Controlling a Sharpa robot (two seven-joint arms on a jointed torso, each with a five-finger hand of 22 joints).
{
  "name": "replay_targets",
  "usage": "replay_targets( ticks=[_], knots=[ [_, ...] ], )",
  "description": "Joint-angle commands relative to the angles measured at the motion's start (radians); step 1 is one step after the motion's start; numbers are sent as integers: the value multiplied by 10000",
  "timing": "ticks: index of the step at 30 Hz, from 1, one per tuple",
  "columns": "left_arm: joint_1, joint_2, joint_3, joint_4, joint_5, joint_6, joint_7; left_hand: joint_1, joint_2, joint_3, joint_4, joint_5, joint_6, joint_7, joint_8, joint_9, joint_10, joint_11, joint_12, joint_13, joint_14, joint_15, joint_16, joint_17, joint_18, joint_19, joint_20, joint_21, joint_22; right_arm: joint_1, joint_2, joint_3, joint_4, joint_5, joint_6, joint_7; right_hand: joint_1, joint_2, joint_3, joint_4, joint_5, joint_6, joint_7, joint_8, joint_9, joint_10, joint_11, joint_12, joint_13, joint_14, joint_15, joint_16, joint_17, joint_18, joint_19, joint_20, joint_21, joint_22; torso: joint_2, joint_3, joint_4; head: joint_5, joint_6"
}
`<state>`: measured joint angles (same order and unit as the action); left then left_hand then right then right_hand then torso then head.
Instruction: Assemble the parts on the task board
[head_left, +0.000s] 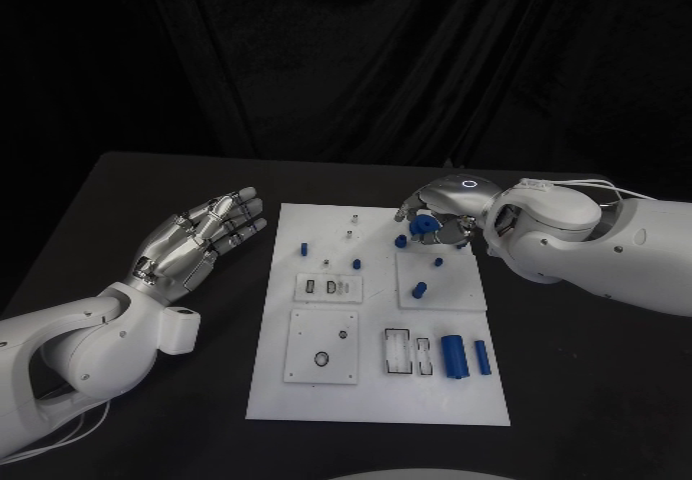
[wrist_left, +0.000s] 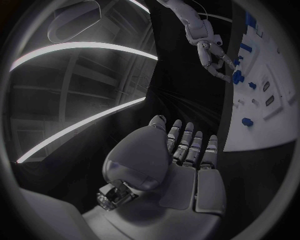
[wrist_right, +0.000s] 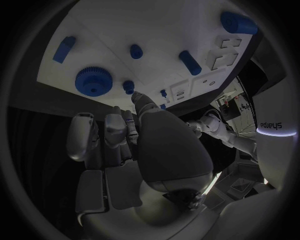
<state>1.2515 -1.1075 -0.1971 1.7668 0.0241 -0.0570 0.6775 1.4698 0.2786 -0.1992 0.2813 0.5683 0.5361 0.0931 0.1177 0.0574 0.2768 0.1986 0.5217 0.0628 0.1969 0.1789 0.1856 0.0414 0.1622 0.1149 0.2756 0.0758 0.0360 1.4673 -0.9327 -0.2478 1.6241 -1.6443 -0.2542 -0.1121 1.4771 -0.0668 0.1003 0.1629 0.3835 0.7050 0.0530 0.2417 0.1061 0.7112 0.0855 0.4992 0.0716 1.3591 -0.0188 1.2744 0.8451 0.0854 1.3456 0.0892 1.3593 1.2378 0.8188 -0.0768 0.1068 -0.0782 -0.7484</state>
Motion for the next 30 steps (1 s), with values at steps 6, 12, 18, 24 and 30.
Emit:
replay_targets(
  ticks=[6, 12, 18, 24, 30],
  knots=[
    [32, 14, 4, 12, -22, 256, 1464, 163, -7, 76, 7, 85, -63, 89, -16, 4, -25, 67, -40, 1, 12, 63, 79, 14, 117, 18, 107, 80, -10, -96, 124, 9, -167, -291, -88, 128, 19, -109, 168, 29, 230, 158, 13, -74, 68, 200, -32, 18, 67, 19, -7, -54, 14, -45, -49, 23, 30, 48, -95, -15, -49, -38, -127],
    [31, -4, -12, -16, -22, 341, 1367, 186, -7, 102, 8, 92, -66, 125, -16, 6, -12, 114, -26, 5, 5, 100, 78, 13, 106, 18, 127, 79, -12, -218, 237, 9, -353, -294, -119, 239, 40, -83, 280, 53, 324, 246, -6, -83, 110, 227, -19, 13, 82, 14, -1, -59, 14, -48, -53, 24, 35, 76, -129, -15, -66, 12, -207],
    [30, -19, -25, -32, -22, 392, 1303, 204, -3, 126, 8, 98, -62, 148, -14, 8, 4, 147, -10, 9, -7, 123, 73, 11, 94, 11, 136, 75, -15, -379, 423, 9, -620, -295, -167, 376, 40, -99, 390, 90, 377, 393, -44, -73, 166, 319, -22, 38, 109, 46, -3, -21, 98, -62, -17, 23, 74, 158, -167, -36, -100, 24, -281],
    [30, -19, -31, -46, -22, 448, 1240, 214, -1, 139, 6, 102, -63, 160, -14, 9, 9, 164, -8, 10, -7, 137, 77, 11, 87, 16, 140, 78, -14, -541, 656, 10, -938, -295, -244, 532, 34, -105, 431, 110, 366, 443, -37, -73, 187, 357, -13, 48, 119, 63, -1, -4, 133, -68, 1, 24, 92, 193, -201, -35, -48, -17, -337],
    [30, -2, -42, -94, -22, 488, 1192, 232, 3, 162, 2, 109, -54, 179, -12, 11, 15, 189, -6, 11, -6, 158, 82, 12, 76, 22, 147, 82, -13, -619, 833, 10, -1140, -295, -336, 636, 10, -124, 496, 154, 335, 505, -21, -84, 218, 450, -5, 75, 140, 97, 2, 28, 191, -78, 33, 26, 124, 251, -220, -47, -86, 28, -375]
  ],
)
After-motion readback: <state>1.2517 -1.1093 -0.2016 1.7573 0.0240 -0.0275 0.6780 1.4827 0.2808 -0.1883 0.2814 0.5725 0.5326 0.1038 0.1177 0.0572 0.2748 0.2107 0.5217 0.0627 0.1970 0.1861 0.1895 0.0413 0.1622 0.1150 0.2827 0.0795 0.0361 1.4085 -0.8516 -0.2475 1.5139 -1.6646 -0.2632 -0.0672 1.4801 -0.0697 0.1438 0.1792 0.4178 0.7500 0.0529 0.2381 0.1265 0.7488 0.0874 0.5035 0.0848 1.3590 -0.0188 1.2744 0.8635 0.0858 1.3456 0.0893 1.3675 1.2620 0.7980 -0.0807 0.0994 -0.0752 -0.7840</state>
